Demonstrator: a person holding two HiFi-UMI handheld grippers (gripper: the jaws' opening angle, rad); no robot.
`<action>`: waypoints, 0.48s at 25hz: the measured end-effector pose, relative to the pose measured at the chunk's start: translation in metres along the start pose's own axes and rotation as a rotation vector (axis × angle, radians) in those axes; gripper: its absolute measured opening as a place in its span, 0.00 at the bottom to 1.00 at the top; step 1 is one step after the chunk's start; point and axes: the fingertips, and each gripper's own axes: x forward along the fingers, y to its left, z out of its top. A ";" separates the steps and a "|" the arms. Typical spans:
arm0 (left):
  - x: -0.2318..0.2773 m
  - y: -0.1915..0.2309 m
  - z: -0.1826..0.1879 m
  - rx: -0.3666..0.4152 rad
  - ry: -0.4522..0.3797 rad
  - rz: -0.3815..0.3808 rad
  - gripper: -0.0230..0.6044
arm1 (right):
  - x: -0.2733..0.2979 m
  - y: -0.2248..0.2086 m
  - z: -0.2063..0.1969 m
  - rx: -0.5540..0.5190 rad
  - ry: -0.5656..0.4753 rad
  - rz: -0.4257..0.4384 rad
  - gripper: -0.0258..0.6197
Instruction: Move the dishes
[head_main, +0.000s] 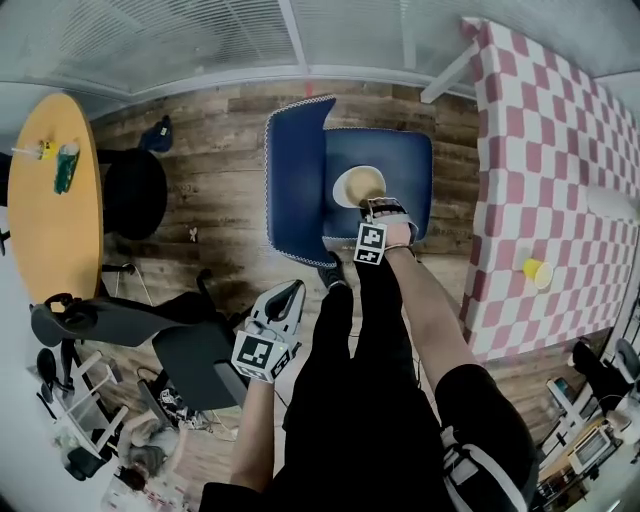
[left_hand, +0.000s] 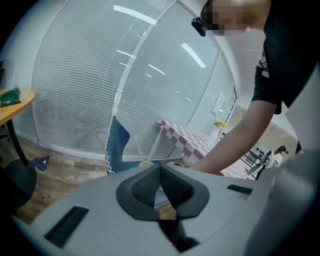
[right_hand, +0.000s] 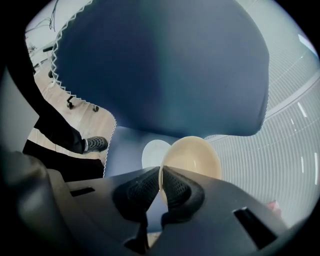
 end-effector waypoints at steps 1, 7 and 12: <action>-0.004 -0.005 0.004 0.009 -0.006 -0.008 0.07 | -0.008 -0.001 -0.001 0.012 0.007 -0.005 0.08; -0.034 -0.038 0.024 0.055 -0.018 -0.079 0.07 | -0.059 -0.003 0.003 0.077 0.032 -0.046 0.08; -0.054 -0.065 0.032 0.116 -0.020 -0.135 0.07 | -0.105 -0.004 0.005 0.118 0.048 -0.088 0.08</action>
